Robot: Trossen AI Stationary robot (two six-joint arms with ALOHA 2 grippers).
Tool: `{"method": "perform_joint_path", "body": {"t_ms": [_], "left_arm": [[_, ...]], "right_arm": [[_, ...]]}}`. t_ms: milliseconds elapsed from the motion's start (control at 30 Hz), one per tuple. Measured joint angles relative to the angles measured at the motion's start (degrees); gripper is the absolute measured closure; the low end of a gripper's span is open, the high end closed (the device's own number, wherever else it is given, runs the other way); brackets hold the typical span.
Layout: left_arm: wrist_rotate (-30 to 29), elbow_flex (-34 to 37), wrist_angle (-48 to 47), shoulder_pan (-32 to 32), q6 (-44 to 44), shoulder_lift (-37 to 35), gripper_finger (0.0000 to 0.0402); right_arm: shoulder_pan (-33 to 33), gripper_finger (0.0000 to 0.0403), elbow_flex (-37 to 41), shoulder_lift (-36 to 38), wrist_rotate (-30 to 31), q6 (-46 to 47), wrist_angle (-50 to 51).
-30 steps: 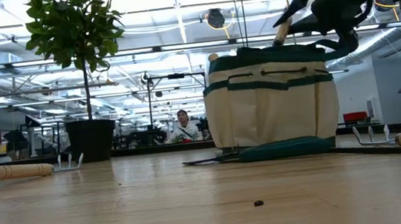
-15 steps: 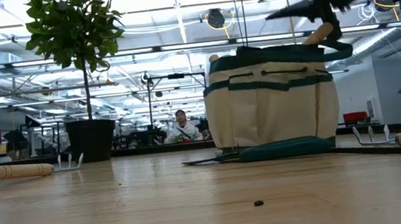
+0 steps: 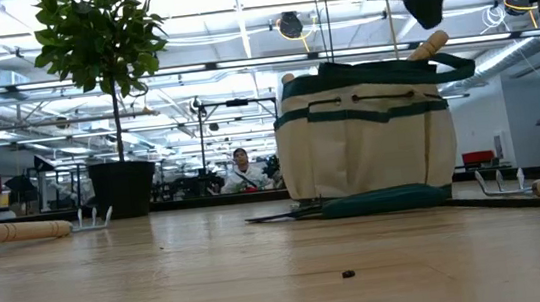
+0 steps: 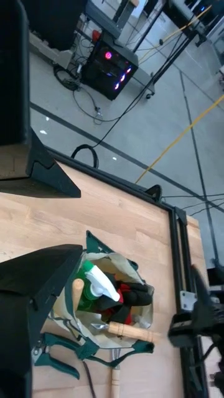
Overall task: Pick & Place Garden tools in Gardening bag
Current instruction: Put the trowel into the gardening bag
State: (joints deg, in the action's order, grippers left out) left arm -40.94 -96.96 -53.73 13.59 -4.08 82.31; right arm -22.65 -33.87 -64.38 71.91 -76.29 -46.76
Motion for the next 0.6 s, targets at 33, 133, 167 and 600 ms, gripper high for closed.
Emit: {"method": "perform_joint_path", "body": {"t_ms": [33, 133, 167, 600], "left_arm": [[-0.2, 0.0, 0.1, 0.0, 0.0, -0.1, 0.0266], [-0.3, 0.0, -0.1, 0.0, 0.0, -0.2, 0.0266], [-0.2, 0.0, -0.1, 0.0, -0.1, -0.2, 0.0266], [-0.2, 0.0, 1.6, 0.0, -1.9, -0.3, 0.0266]], "right_arm": [[-0.7, 0.0282, 0.0, 0.0, 1.7, 2.7, 1.4], [-3.3, 0.0282, 0.0, 0.0, 4.8, 10.9, 3.7], [-4.0, 0.0282, 0.0, 0.0, 4.5, 13.2, 3.9], [-0.7, 0.0282, 0.0, 7.8, -22.4, 33.5, 4.9]]}}
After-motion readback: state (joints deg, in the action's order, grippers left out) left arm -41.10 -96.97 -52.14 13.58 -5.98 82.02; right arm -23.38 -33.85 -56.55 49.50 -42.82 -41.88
